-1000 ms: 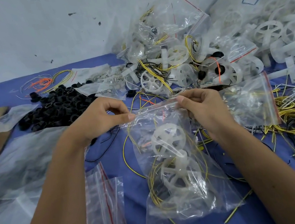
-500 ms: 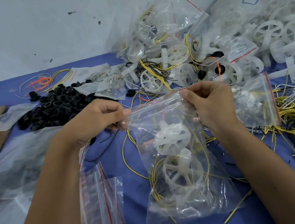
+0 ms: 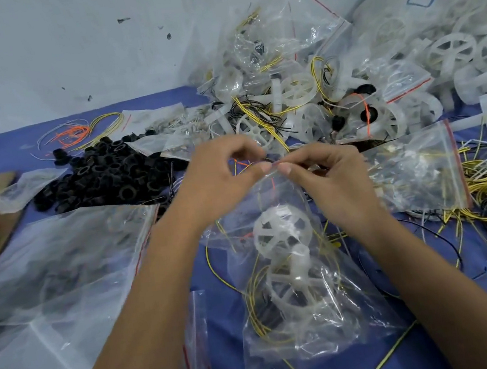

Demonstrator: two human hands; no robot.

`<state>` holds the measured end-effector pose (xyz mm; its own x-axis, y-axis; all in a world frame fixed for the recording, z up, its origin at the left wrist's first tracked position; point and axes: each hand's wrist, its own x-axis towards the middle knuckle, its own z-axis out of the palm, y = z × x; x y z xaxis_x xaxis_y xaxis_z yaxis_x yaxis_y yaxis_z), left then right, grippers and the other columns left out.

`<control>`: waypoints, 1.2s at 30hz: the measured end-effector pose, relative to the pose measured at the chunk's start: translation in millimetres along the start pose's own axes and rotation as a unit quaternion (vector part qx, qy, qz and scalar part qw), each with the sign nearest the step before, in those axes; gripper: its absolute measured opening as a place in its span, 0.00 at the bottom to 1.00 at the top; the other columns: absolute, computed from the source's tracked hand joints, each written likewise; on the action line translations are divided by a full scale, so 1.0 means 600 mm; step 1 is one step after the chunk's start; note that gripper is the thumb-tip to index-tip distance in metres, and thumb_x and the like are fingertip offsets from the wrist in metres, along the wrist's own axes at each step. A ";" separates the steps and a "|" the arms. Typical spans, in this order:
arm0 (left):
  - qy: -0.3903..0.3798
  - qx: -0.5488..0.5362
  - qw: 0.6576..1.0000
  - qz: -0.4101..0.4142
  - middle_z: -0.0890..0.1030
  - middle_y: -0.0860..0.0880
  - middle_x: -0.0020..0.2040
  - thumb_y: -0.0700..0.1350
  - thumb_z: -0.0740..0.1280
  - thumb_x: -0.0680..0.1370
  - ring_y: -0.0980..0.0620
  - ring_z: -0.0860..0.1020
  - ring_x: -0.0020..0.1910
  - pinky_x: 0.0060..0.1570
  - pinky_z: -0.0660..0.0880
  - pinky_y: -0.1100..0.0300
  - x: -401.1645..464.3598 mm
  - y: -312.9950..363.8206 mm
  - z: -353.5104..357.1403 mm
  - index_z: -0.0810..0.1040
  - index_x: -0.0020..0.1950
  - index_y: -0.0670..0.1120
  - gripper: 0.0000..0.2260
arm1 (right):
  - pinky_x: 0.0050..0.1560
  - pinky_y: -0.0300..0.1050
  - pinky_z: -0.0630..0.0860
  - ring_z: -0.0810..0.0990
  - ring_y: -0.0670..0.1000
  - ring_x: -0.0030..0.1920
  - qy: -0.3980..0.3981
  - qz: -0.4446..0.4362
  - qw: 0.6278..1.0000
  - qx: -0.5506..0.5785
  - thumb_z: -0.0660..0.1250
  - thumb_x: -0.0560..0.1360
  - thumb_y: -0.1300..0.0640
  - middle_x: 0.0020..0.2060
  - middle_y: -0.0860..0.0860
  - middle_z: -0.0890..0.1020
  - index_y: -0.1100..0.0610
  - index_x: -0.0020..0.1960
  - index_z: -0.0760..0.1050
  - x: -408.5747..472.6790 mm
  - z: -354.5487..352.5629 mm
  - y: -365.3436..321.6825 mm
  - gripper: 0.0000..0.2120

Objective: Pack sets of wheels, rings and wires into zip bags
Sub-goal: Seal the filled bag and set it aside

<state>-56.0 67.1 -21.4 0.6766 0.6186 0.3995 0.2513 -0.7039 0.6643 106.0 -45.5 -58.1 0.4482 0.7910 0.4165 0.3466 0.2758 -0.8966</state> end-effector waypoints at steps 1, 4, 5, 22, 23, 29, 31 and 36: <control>-0.015 0.014 1.000 0.014 0.84 0.53 0.44 0.44 0.75 0.77 0.58 0.80 0.47 0.47 0.73 0.67 0.001 0.006 0.012 0.84 0.47 0.46 0.03 | 0.46 0.57 0.81 0.83 0.58 0.43 0.000 -0.005 1.000 -0.002 0.75 0.76 0.61 0.40 0.52 0.86 0.57 0.46 0.86 -0.001 0.000 -0.001 0.02; -0.020 0.012 1.000 0.013 0.84 0.51 0.41 0.43 0.73 0.79 0.54 0.80 0.44 0.47 0.77 0.57 0.001 0.009 0.031 0.85 0.46 0.44 0.03 | 0.47 0.59 0.80 0.84 0.57 0.43 0.002 -0.010 1.000 -0.008 0.75 0.76 0.61 0.41 0.52 0.87 0.58 0.47 0.86 0.002 -0.007 0.001 0.02; -0.022 0.003 1.000 0.007 0.84 0.51 0.41 0.42 0.73 0.79 0.53 0.81 0.43 0.47 0.78 0.55 0.000 0.009 0.033 0.85 0.46 0.45 0.03 | 0.47 0.60 0.80 0.84 0.57 0.44 0.001 -0.012 1.000 -0.010 0.75 0.76 0.61 0.41 0.51 0.87 0.58 0.47 0.86 0.004 -0.009 0.002 0.02; 0.002 -0.040 0.999 -0.023 0.83 0.51 0.38 0.42 0.76 0.76 0.54 0.80 0.40 0.43 0.79 0.52 -0.005 0.007 0.039 0.85 0.42 0.45 0.03 | 0.41 0.40 0.77 0.82 0.48 0.37 -0.021 -0.026 0.997 -0.068 0.72 0.79 0.59 0.36 0.47 0.85 0.54 0.45 0.85 0.002 -0.007 0.000 0.05; 0.002 -0.041 0.999 -0.020 0.83 0.51 0.38 0.42 0.75 0.76 0.52 0.81 0.40 0.44 0.79 0.50 -0.006 0.008 0.040 0.85 0.42 0.45 0.03 | 0.41 0.40 0.78 0.82 0.48 0.37 -0.020 -0.029 0.997 -0.071 0.71 0.79 0.60 0.36 0.48 0.85 0.55 0.45 0.84 0.002 -0.006 -0.001 0.05; 0.014 -0.036 0.999 -0.010 0.83 0.50 0.37 0.40 0.76 0.75 0.49 0.81 0.39 0.43 0.78 0.47 -0.005 0.007 0.047 0.84 0.41 0.45 0.04 | 0.36 0.36 0.72 0.78 0.43 0.33 0.010 -0.057 0.990 -0.125 0.72 0.78 0.60 0.34 0.49 0.83 0.58 0.44 0.83 -0.002 0.003 -0.003 0.05; 0.015 -0.049 0.998 -0.023 0.83 0.51 0.36 0.44 0.76 0.76 0.50 0.81 0.39 0.42 0.79 0.49 -0.005 0.005 0.046 0.84 0.41 0.46 0.05 | 0.37 0.38 0.74 0.78 0.44 0.33 0.021 -0.050 0.992 -0.118 0.71 0.79 0.60 0.34 0.49 0.83 0.58 0.45 0.83 -0.001 0.002 -0.002 0.05; 0.008 -0.041 0.998 -0.043 0.82 0.53 0.37 0.43 0.74 0.78 0.53 0.79 0.38 0.42 0.78 0.53 -0.003 -0.004 0.043 0.83 0.42 0.47 0.05 | 0.38 0.42 0.75 0.79 0.47 0.35 0.036 -0.018 0.995 -0.086 0.70 0.80 0.59 0.36 0.50 0.83 0.59 0.46 0.83 0.002 0.001 0.002 0.05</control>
<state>-40.0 58.8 -39.7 0.6433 0.6816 0.3487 0.2506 -0.6178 0.7454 106.5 -43.9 -58.8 0.4885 0.7393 0.4635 0.4969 0.2010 -0.8442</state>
